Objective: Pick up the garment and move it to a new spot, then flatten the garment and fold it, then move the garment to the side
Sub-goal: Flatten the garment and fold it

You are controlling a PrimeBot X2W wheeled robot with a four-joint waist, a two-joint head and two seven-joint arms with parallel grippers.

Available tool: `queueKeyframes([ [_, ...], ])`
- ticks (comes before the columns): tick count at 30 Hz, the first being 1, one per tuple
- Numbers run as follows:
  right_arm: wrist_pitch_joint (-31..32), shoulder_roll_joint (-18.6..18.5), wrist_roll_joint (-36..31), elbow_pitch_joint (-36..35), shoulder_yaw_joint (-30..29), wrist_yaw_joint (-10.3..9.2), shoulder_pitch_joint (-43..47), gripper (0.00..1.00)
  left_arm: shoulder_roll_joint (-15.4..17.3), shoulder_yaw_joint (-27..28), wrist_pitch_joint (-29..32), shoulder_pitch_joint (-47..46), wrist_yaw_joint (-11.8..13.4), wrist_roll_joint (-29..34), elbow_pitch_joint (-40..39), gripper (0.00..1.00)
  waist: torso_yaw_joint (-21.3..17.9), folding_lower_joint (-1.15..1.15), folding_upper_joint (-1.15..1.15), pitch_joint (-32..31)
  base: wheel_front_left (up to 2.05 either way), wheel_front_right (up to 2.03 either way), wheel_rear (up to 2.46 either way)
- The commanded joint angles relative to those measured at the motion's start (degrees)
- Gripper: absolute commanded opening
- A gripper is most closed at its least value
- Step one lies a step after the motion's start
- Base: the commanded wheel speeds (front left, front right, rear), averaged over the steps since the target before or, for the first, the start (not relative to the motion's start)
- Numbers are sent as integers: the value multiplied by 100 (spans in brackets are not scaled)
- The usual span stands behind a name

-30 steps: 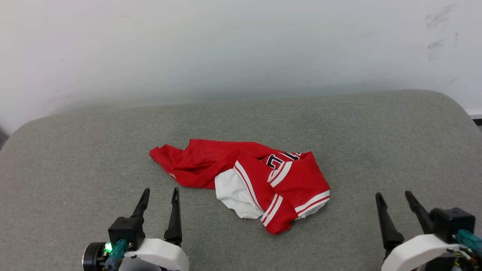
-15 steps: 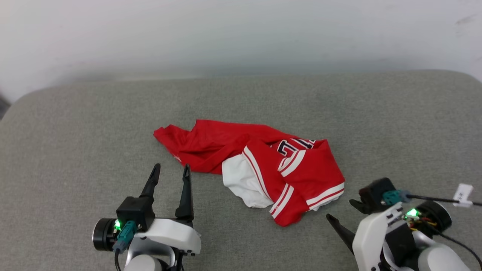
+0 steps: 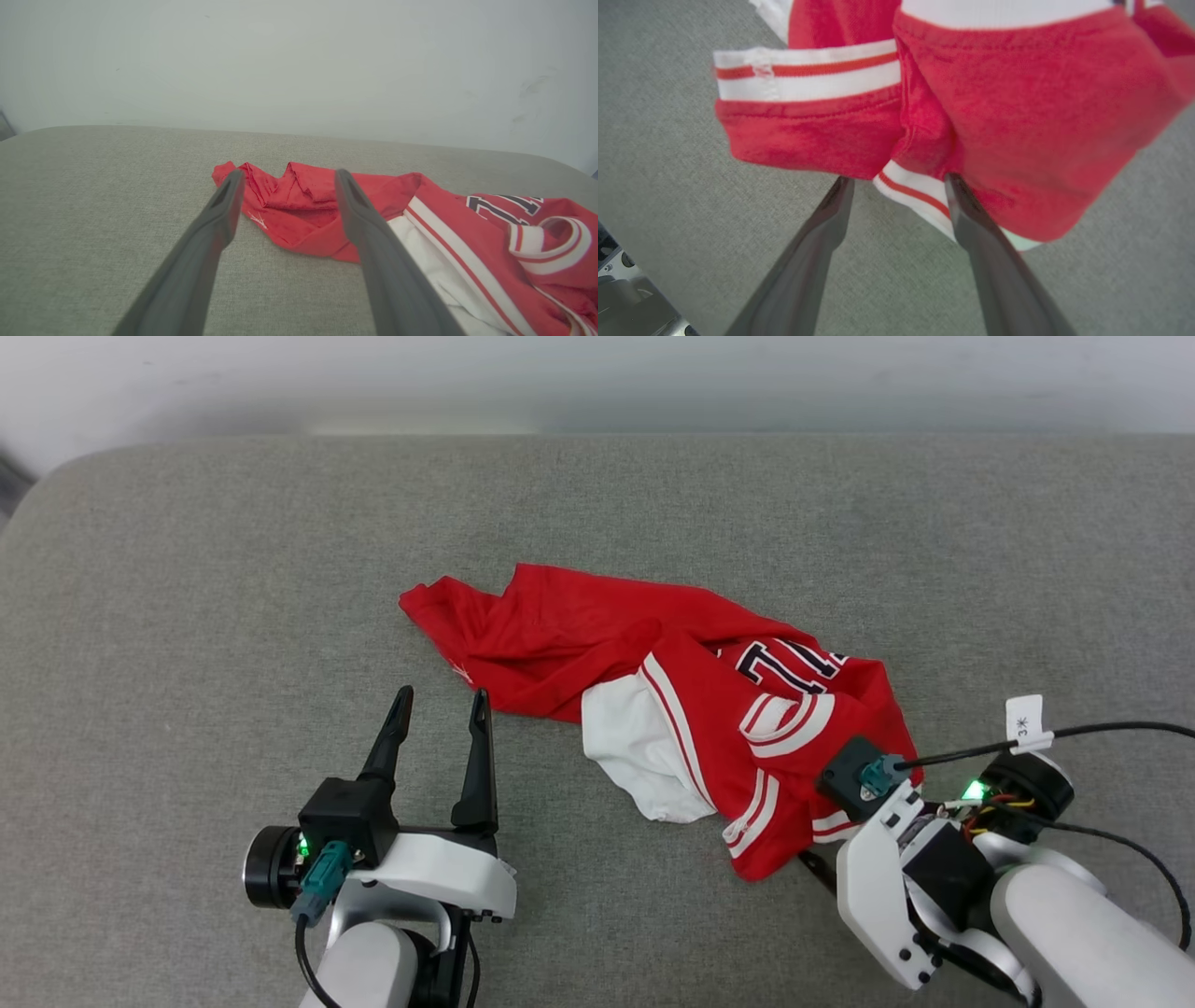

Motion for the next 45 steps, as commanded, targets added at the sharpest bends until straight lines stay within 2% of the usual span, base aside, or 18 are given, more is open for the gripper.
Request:
queueKeyframes([
  [1,-16,-39,36,53,11,-2,-92,46,-19,19,-15,-78,-29,33,13,100,3,-1,0,15,0,0,0],
  [2,-34,-42,59,114,16,-2,-129,7,-32,32,-15,-90,-43,48,26,100,4,-1,0,22,0,0,0],
  [3,-60,-44,70,164,4,-2,-177,0,-44,42,-15,-93,-48,56,34,100,3,-1,0,22,0,0,0],
  [8,-292,14,112,227,-222,-2,-314,0,-65,139,-15,-14,-88,104,66,100,-66,-1,0,-75,0,0,0],
  [13,-691,168,157,107,-881,-2,-236,0,-81,223,-15,48,-138,147,83,100,-186,-1,0,-222,0,0,0],
  [20,-1032,660,131,333,-2634,-2,374,0,-103,273,-15,105,-194,169,110,100,-305,-1,0,-330,0,0,0],
  [27,-1258,1576,304,838,-4621,-4,1286,0,-115,297,-15,136,-247,194,149,100,-390,-1,0,-339,0,0,0],
  [30,-1370,1903,386,1156,-5188,-3,1504,0,-117,303,-15,140,-253,199,172,100,-432,-1,0,-326,0,0,0],
  [34,-1504,2166,434,1481,-5554,-3,1624,0,-117,313,-15,121,-280,211,200,100,-488,-1,0,-306,0,0,0],
  [35,-1561,2209,448,1525,-5591,-3,1640,4,-117,315,-15,112,-290,220,209,100,-500,-1,0,-303,0,0,0],
  [38,-1906,2294,441,1557,-5663,-3,1642,100,-115,320,-15,93,-298,236,232,100,-524,-1,0,-320,0,0,0],
  [45,-3526,2388,64,1115,-5622,-2,1746,100,-113,352,-15,220,-327,219,280,100,-526,-1,0,-516,0,0,0],
])
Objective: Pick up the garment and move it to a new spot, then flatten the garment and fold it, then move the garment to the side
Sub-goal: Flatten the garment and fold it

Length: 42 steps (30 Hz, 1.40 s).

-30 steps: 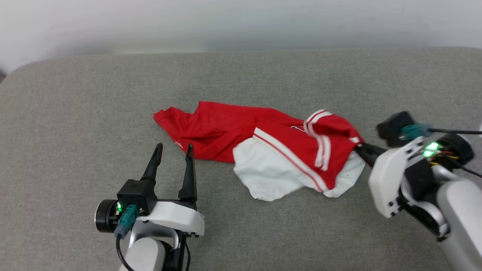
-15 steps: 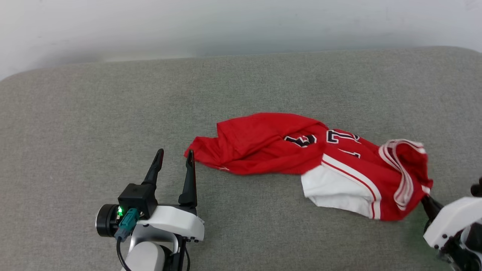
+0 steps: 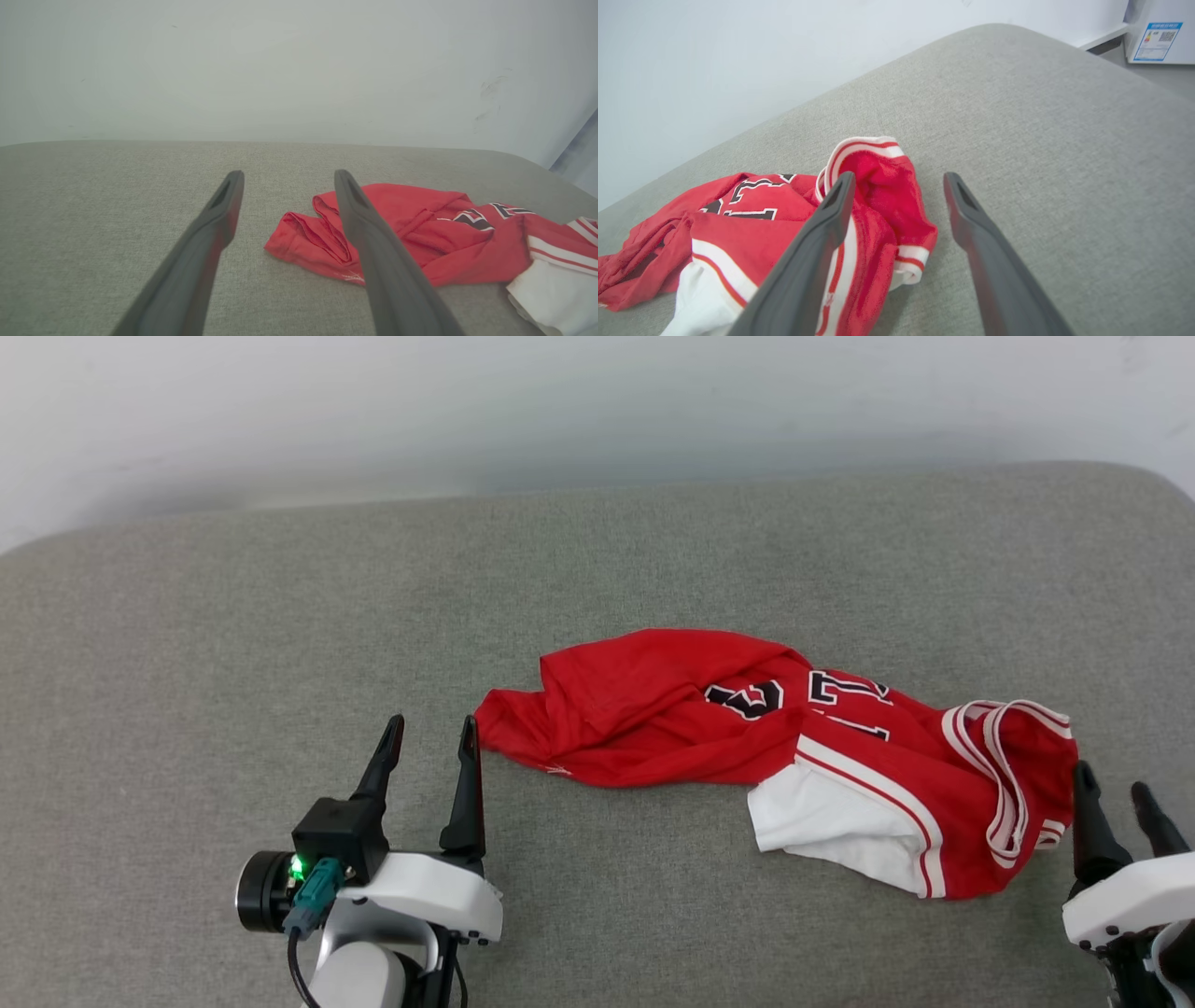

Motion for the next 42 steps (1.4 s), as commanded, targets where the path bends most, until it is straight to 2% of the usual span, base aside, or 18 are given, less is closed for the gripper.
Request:
queueKeyframes([
  [1,-250,41,-125,-99,27,-2,112,100,8,13,-15,97,-16,5,16,100,1,0,0,-87,0,0,0],
  [5,-765,60,-469,-378,162,-2,276,100,6,37,-15,184,-36,-34,46,100,8,0,0,-243,0,0,0],
  [8,-818,81,-687,-605,242,-2,445,100,9,44,-15,256,-52,-49,73,100,10,0,0,-352,0,0,0],
  [17,-3,97,-952,-1356,591,-2,1024,100,17,40,-15,423,-82,-71,133,100,-22,0,0,-603,0,0,0],
  [22,976,-261,-759,-1624,1325,-2,1253,100,29,26,-15,443,-89,-83,116,100,-62,0,0,-625,0,0,0],
  [23,976,-261,-759,-1624,1325,-2,1253,100,29,26,-15,443,-89,-83,116,100,-62,0,0,-625,0,0,0],
  [30,2451,-1122,-233,-1617,2428,-2,976,100,35,-40,-15,258,-96,-40,62,100,-24,0,0,-368,0,0,0],
  [36,2695,-1611,49,-1217,3163,-2,353,100,22,-89,-15,66,-53,-4,-8,100,103,0,0,18,0,0,0],
  [37,2607,-1725,117,-895,3486,-2,-9,100,13,-121,-15,-27,-37,18,-36,100,159,0,0,197,0,0,0],
  [42,2642,-1850,250,-244,3964,-2,-398,100,2,-157,-15,-127,-10,30,-59,100,218,0,0,367,0,0,0],
])
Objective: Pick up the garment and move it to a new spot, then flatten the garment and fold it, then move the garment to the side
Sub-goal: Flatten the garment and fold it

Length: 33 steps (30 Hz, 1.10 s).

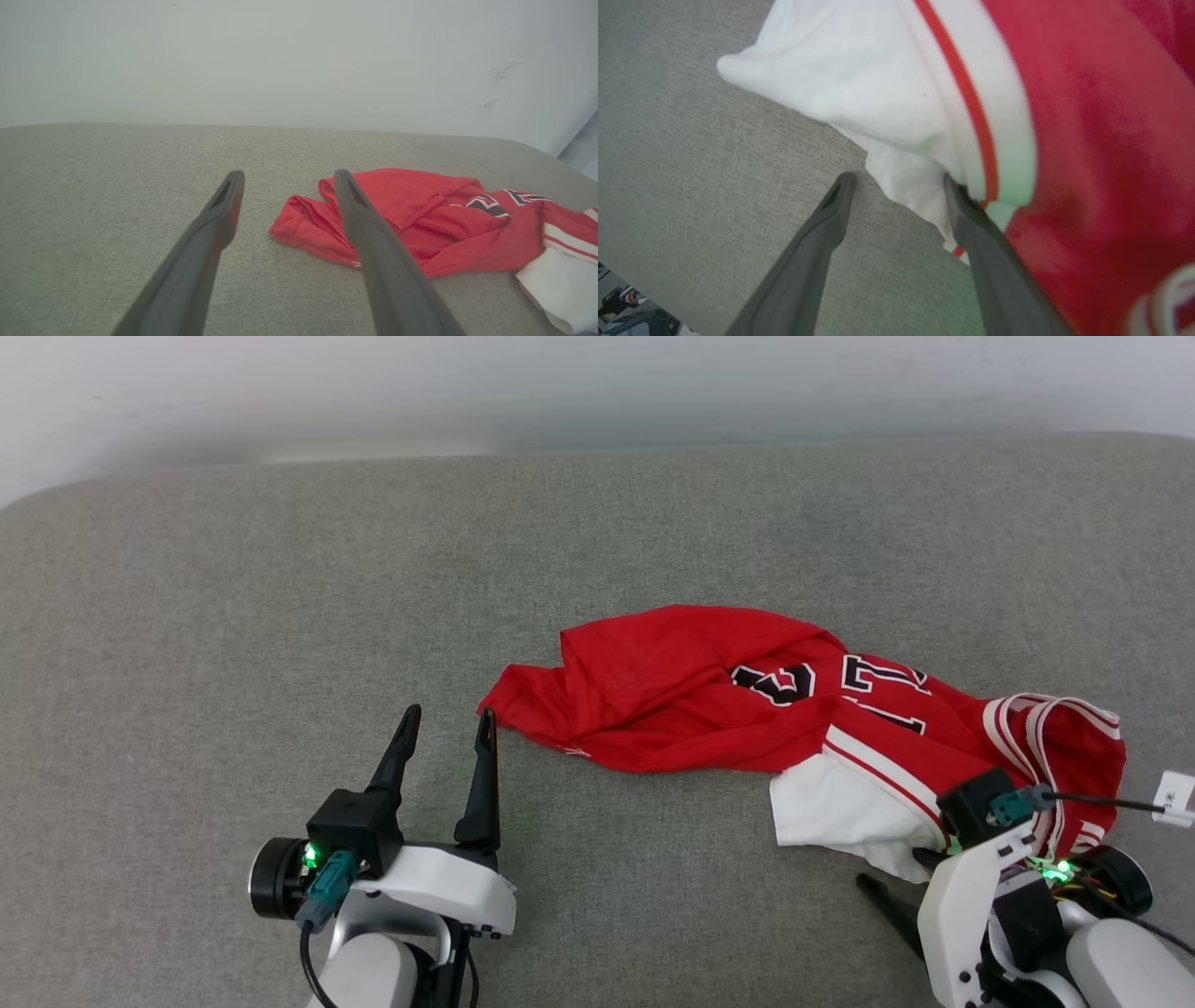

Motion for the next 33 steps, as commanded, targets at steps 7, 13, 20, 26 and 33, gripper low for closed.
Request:
queueKeyframes([
  [7,362,19,430,539,438,0,-77,0,-12,7,-15,-85,45,-10,-5,100,54,0,0,7,0,0,0],
  [13,-55,163,554,184,577,7,-346,0,-18,38,-15,14,24,-46,51,100,17,0,0,-187,0,0,0],
  [20,-445,562,745,-529,1218,5,-645,0,-19,72,-15,68,4,-57,77,100,-23,0,0,-374,0,0,0],
  [26,-751,756,1110,-1114,1984,4,-809,0,-22,43,-15,58,-17,-40,63,100,4,0,0,-367,0,0,0],
  [33,-560,585,1493,-680,2430,-1,-381,0,-26,26,-15,51,3,-63,66,100,67,0,0,-248,0,0,0],
])
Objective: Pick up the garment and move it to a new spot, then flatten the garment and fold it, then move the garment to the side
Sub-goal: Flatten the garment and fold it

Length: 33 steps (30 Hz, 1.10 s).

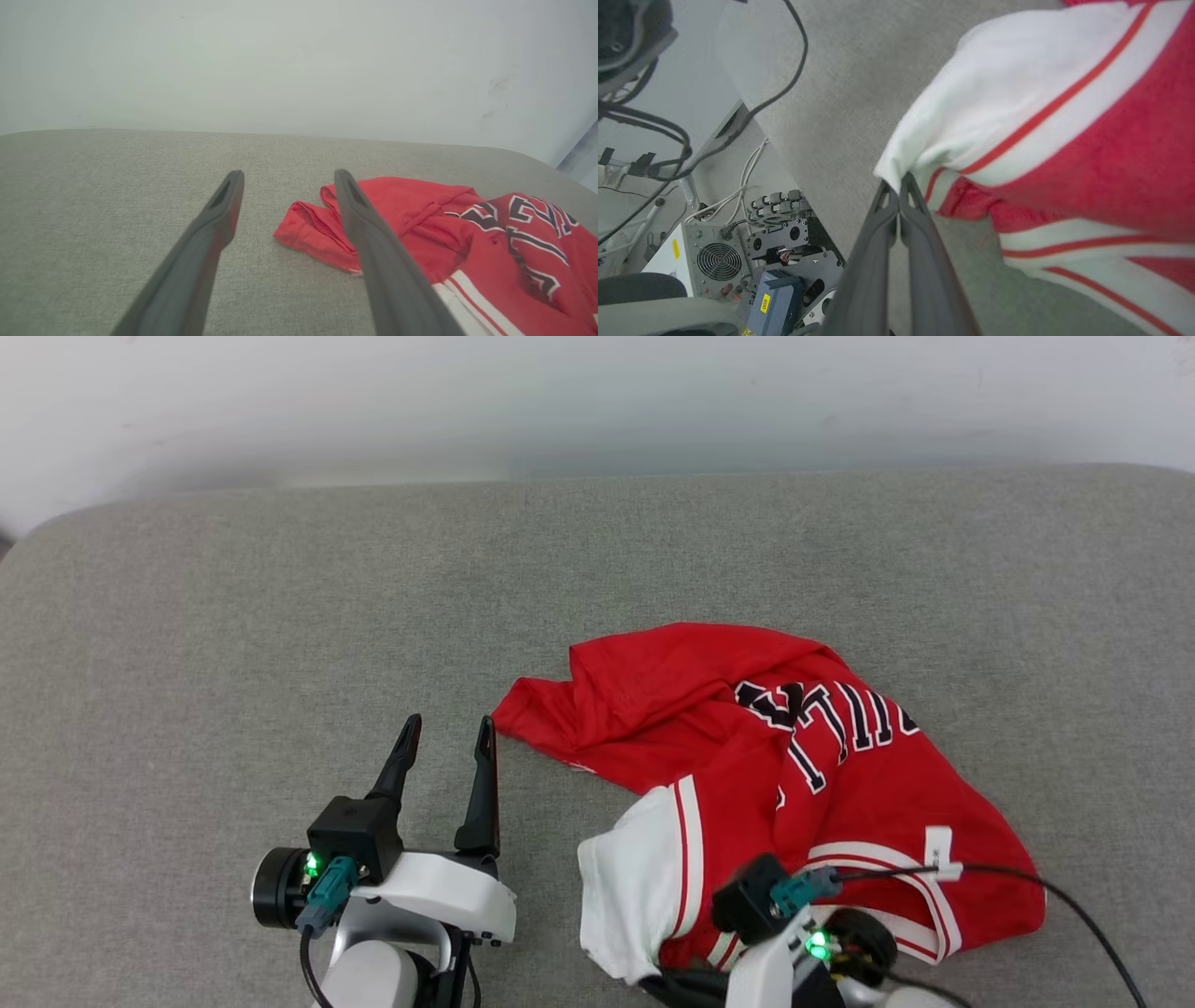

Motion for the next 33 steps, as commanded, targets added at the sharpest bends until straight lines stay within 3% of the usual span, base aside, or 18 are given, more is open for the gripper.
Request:
queueKeyframes([
  [1,-87,16,49,92,-14,0,113,0,-1,3,-15,4,10,-17,8,100,6,0,0,16,0,0,0],
  [2,-135,-13,14,210,-28,0,142,25,-1,5,-15,3,8,-21,14,100,10,0,0,21,0,0,0],
  [3,-205,-13,23,297,-34,0,198,100,-1,2,-15,3,7,-25,25,100,11,0,0,22,0,0,0],
  [8,-849,48,-27,331,-212,0,384,100,3,40,-15,79,8,-44,76,100,-40,0,0,-81,0,0,0],
  [15,-1935,54,-313,-179,-724,0,696,100,49,85,-15,181,-7,-48,142,100,-138,0,0,-367,0,0,0],
  [22,-2729,451,-1102,-317,-2194,0,1232,100,123,90,-6,394,7,-78,183,100,-240,0,0,-710,0,0,0],
  [33,-2793,926,-2383,-597,-4271,0,1760,100,241,29,217,607,-22,-147,104,100,-337,0,0,-957,0,0,0],
])
